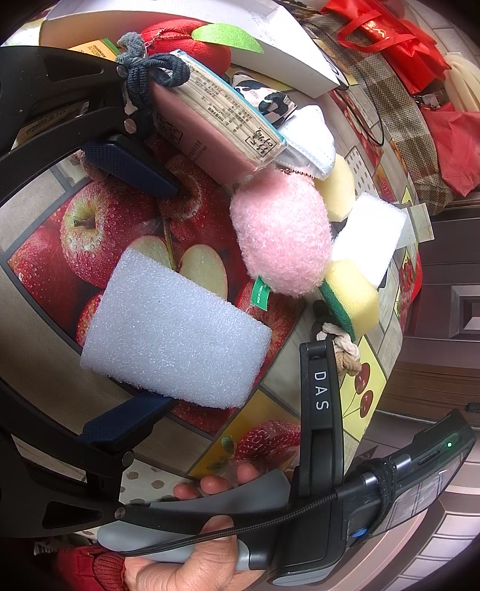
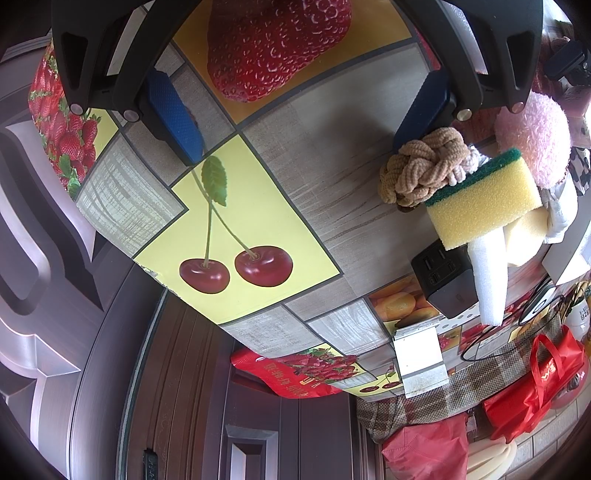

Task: Organize soft objects

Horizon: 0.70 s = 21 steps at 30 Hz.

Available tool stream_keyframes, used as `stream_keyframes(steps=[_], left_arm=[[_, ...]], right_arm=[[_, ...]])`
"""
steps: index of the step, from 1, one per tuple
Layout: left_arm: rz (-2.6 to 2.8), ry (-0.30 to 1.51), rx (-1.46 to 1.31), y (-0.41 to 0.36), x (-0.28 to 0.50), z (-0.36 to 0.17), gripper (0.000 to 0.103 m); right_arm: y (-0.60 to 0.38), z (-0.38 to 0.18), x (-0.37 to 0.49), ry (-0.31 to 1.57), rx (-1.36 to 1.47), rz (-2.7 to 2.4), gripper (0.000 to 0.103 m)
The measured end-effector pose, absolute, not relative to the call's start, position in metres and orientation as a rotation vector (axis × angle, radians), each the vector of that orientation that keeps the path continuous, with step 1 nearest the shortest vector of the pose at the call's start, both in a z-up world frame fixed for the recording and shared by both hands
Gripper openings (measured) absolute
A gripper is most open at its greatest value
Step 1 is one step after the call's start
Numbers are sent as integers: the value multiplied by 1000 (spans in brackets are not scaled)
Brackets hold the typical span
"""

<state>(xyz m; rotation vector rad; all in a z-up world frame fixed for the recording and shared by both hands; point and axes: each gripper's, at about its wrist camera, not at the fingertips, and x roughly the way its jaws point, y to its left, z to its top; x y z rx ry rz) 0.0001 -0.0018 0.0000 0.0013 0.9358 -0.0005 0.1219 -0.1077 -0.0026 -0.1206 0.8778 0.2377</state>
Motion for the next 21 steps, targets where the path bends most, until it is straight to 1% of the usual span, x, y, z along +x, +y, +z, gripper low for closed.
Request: stream_keyframes(steps=[8, 13, 18, 21], left_arm=[[-84, 912, 2, -9, -10, 6, 102], [-155, 756, -6, -10, -58, 42, 102], [-74, 590, -127, 38, -107, 81, 103], [36, 551, -173, 74, -123, 89, 103]], right_arm=[[-109, -2, 122, 874, -110, 242, 103], [-126, 6, 118, 837, -7, 270, 103], [-146, 35, 89, 634, 30, 370, 103], [-153, 49, 69, 507, 43, 559, 103]])
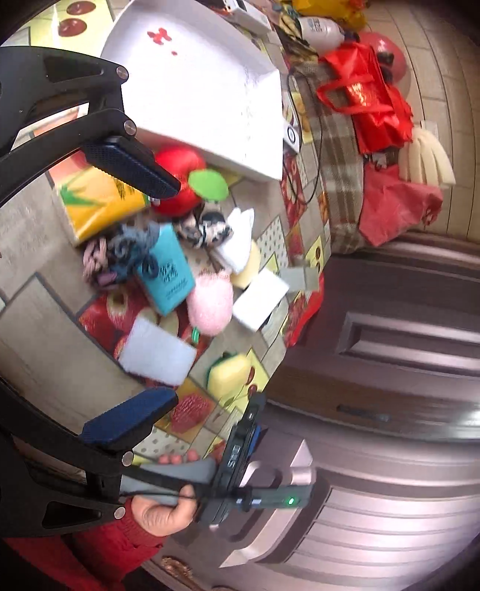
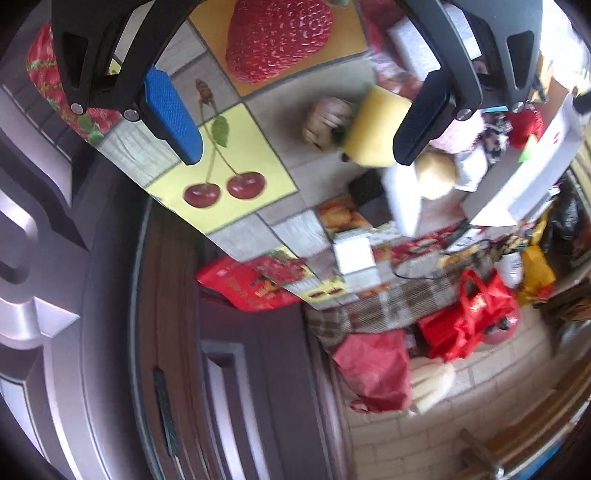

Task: Organize soft objects
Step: 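Grasp the white foam block with the right gripper while the left gripper grasps the yellow tissue pack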

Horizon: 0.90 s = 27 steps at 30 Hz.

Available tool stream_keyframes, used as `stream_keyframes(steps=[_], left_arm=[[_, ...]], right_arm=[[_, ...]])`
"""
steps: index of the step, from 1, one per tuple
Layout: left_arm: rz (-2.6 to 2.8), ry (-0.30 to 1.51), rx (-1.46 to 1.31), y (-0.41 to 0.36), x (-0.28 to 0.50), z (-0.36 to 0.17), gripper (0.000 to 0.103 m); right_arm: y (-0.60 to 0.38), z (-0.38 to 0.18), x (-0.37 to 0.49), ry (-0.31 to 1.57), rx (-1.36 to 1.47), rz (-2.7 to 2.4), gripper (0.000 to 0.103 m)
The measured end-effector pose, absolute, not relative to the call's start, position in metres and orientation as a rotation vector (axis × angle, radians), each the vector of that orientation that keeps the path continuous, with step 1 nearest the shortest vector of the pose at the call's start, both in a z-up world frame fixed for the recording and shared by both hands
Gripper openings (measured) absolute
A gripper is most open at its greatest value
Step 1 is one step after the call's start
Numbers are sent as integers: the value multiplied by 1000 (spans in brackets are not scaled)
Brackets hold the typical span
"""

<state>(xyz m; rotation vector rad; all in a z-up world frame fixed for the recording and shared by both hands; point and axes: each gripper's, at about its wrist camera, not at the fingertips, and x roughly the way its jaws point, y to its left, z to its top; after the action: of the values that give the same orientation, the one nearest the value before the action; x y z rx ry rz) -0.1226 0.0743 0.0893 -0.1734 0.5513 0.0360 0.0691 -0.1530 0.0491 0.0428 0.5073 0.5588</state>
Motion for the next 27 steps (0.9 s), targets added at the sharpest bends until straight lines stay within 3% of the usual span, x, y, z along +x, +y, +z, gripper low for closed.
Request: stream_keyframes(steps=[7, 15, 20, 27], left_arm=[[138, 697, -171, 108, -127, 64, 103], [131, 887, -222, 98, -113, 27, 103], [151, 945, -217, 96, -97, 20, 102], [169, 981, -185, 96, -90, 11, 79]], right_arm=[[-137, 50, 56, 567, 21, 879, 103], [-82, 20, 10, 683, -374, 1059, 103], [-66, 5, 12, 743, -474, 1042, 103], [-54, -7, 17, 805, -517, 1039, 101]])
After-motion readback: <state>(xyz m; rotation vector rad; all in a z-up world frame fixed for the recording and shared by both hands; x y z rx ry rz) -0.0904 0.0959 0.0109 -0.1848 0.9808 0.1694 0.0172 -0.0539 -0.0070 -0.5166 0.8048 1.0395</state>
